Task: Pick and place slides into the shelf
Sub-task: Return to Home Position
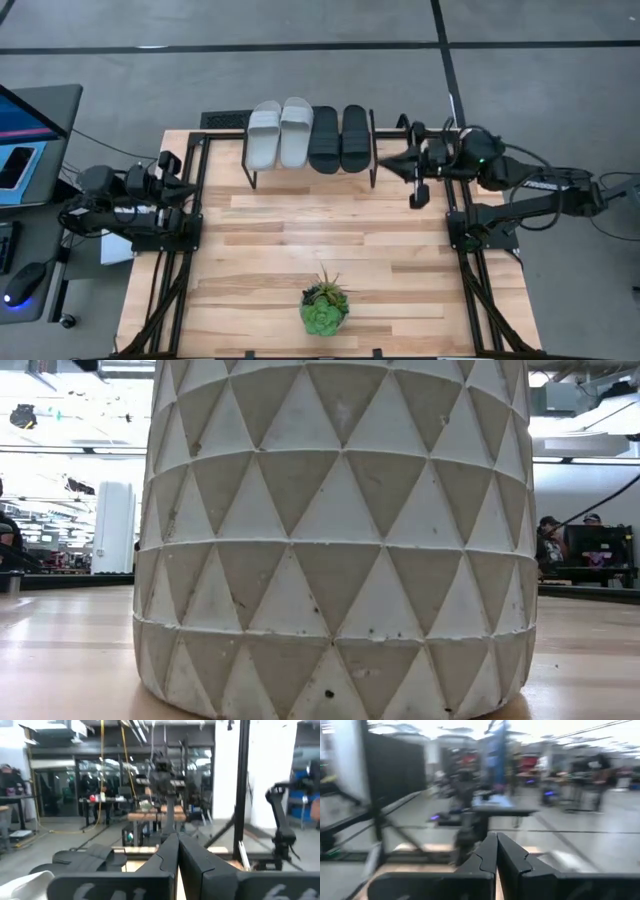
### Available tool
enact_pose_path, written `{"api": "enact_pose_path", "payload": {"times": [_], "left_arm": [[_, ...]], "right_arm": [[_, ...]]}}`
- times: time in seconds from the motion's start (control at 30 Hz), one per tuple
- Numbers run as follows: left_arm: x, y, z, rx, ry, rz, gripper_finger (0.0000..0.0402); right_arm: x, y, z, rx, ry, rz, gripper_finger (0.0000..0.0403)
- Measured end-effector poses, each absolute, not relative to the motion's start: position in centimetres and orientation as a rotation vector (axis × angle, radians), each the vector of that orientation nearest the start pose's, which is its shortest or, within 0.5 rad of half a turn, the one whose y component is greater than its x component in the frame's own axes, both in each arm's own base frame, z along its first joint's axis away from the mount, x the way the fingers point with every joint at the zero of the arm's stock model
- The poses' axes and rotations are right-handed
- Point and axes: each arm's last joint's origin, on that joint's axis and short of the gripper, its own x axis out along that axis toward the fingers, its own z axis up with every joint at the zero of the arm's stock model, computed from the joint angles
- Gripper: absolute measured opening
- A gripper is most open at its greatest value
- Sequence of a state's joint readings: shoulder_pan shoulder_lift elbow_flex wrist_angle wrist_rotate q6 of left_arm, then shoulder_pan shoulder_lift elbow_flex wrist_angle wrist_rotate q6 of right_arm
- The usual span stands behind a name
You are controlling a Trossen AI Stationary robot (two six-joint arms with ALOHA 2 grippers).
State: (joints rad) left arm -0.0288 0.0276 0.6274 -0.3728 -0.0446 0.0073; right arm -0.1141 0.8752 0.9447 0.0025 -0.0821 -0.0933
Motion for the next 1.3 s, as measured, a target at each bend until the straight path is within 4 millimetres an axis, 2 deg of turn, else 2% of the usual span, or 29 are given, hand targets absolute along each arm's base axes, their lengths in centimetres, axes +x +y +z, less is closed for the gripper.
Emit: {"api": "enact_pose_path", "payload": {"times": [0.17,0.53,0.83,1.07,1.3], "left_arm": [[2.3,0.1,31.1,-0.038,-0.223,0.038,0.0],[2.7,0.1,30.6,-0.058,-0.238,0.035,0.0],[3.9,0.2,29.6,-0.076,-0.269,0.076,0.0],[5.4,0.2,27.5,-0.122,-0.257,0.077,0.0],[6.7,0.2,25.5,-0.176,-0.247,0.09,0.0]], "right_arm": [[18.6,-1.1,36.6,-0.102,-0.026,0.124,0.0],[14.6,-0.7,32.4,-0.03,-0.16,0.118,0.0],[13.2,-0.5,28.7,0.008,-0.149,0.121,0.0],[11.7,-0.4,25.8,0.039,-0.153,0.124,0.0],[9.3,-0.2,24.1,0.04,-0.257,0.132,0.0]]}}
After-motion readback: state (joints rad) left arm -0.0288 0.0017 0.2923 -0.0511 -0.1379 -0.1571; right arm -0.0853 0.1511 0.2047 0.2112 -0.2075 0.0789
